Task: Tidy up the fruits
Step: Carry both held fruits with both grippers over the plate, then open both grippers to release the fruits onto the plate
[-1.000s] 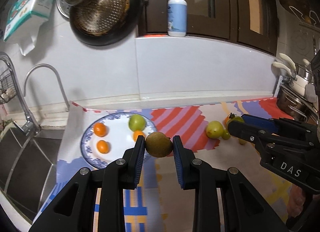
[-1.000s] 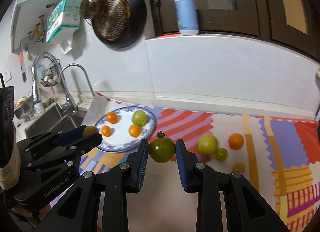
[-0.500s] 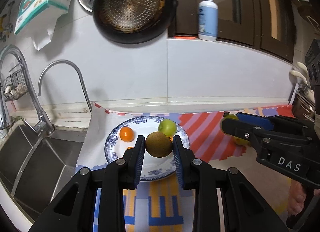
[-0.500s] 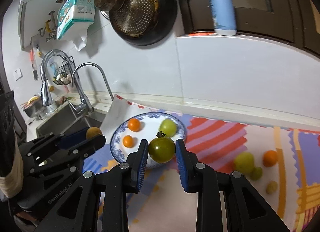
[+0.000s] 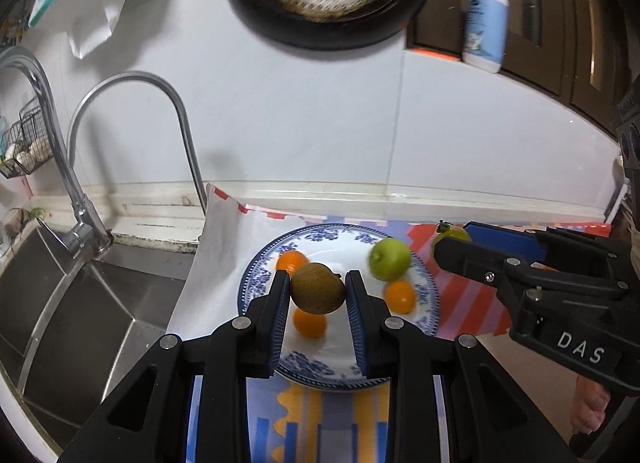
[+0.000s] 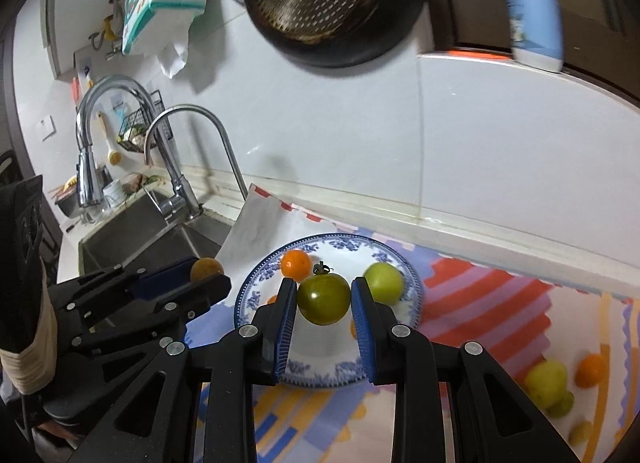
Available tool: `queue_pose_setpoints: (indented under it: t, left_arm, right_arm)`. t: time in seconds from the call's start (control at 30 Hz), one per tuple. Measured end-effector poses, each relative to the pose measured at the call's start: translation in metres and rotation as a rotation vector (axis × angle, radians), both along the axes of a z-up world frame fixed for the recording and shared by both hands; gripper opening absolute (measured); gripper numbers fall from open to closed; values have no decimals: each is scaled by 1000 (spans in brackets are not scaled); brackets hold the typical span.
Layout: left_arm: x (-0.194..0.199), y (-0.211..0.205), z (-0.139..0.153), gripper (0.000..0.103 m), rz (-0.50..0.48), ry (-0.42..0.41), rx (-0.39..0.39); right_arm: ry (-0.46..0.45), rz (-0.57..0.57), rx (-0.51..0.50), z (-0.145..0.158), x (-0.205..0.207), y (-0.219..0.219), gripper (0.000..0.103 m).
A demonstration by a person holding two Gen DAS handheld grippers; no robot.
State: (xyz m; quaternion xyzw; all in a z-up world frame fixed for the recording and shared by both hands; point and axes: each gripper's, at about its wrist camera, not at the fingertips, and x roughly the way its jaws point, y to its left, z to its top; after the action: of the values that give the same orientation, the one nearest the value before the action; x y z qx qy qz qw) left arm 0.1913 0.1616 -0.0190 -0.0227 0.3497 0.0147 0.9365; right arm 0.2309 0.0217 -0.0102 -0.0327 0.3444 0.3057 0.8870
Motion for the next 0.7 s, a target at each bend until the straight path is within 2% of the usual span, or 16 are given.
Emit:
queue_pose_setpoints:
  t: [0.37, 0.7]
  left_arm:
    - [42, 21, -40, 29, -20, 78, -10]
    - [63, 30, -70, 29, -47, 145, -18]
  right_arm:
    - [81, 47, -47, -41, 40, 31, 29]
    - [130, 54, -105, -75, 63, 46, 29]
